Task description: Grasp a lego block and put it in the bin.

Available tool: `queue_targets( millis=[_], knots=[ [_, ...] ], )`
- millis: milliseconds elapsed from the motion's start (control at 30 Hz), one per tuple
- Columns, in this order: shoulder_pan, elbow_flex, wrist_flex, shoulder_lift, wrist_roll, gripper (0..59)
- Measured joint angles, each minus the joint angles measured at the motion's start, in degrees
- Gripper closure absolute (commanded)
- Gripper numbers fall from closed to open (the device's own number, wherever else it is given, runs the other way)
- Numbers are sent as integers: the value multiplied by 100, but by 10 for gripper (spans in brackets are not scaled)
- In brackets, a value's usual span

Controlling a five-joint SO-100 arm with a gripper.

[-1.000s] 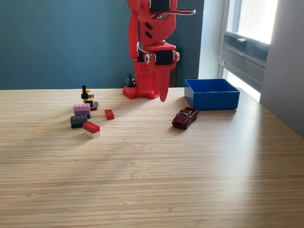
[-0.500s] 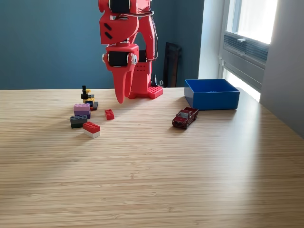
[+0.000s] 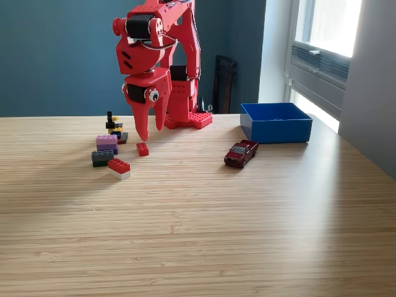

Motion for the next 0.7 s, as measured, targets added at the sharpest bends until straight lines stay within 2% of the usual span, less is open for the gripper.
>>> queue_targets(
  millis=[300, 500, 700],
  knots=[
    [1028, 220, -70, 0, -26, 396],
    [1310, 668, -483, 18, -149, 396],
    [1327, 747, -773, 18, -211, 396]
  ],
)
